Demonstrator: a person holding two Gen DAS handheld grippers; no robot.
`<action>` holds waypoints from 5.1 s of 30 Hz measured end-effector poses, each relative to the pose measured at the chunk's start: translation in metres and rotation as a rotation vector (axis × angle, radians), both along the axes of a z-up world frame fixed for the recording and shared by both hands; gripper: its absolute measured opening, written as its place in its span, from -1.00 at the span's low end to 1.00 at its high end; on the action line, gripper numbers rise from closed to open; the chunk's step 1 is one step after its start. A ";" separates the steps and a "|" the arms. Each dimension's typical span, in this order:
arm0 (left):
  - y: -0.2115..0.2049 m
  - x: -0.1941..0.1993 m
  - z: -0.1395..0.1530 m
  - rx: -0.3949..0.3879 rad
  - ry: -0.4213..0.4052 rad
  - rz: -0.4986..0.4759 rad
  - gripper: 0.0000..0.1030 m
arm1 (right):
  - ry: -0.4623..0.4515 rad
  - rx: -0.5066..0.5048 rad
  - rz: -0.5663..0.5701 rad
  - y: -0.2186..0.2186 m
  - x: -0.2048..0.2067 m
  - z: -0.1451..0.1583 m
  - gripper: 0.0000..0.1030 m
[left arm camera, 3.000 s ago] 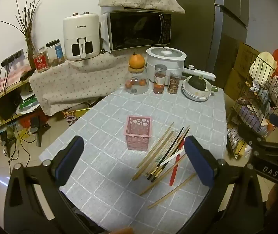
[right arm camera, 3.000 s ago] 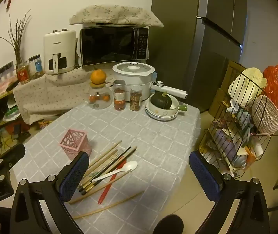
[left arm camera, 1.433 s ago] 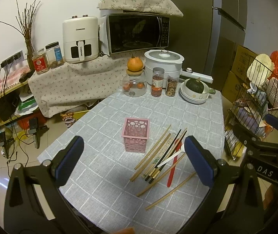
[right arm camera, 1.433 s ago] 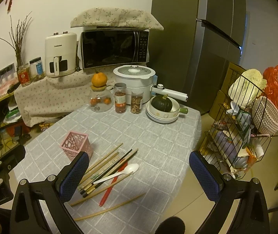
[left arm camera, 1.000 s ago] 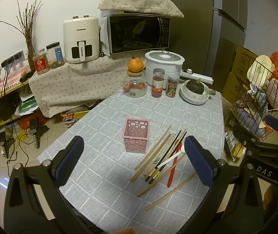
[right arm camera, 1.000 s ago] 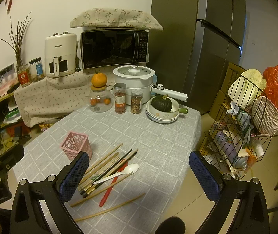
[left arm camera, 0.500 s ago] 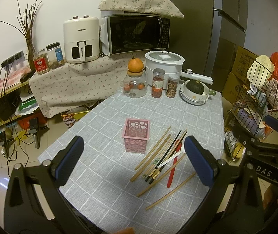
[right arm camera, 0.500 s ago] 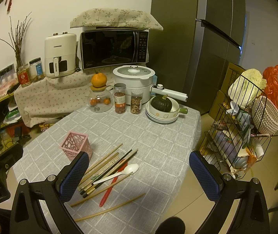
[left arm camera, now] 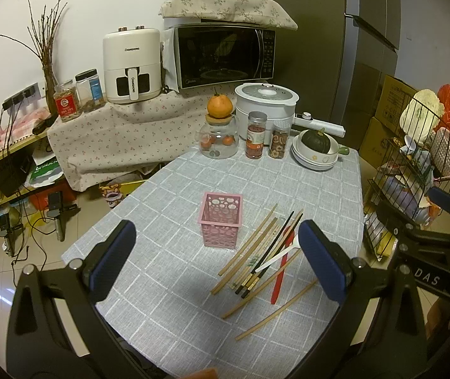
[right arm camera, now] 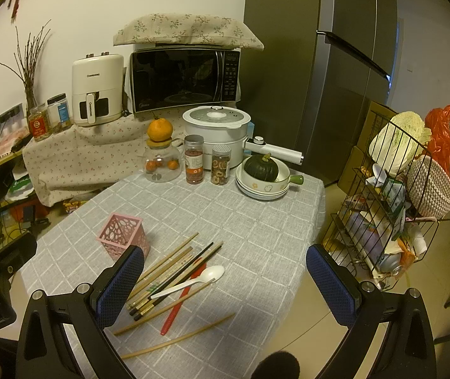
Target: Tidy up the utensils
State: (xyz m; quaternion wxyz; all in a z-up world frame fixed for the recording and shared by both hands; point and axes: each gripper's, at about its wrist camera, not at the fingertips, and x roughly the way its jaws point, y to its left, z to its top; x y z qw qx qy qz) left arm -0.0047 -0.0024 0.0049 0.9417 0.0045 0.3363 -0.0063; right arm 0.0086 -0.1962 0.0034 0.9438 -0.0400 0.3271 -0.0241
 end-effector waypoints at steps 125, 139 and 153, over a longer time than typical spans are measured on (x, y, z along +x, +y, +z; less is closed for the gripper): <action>-0.073 0.106 -0.123 -0.011 0.337 -0.507 -0.87 | 0.542 0.404 0.144 -0.061 0.079 -0.123 -0.90; -0.012 0.073 -0.048 -0.099 0.111 -0.456 -0.87 | 0.270 0.258 0.215 -0.023 0.070 -0.057 -0.90; 0.032 0.083 0.001 -0.143 -0.121 -0.300 -0.87 | 0.054 0.306 0.257 0.006 0.093 0.004 -0.90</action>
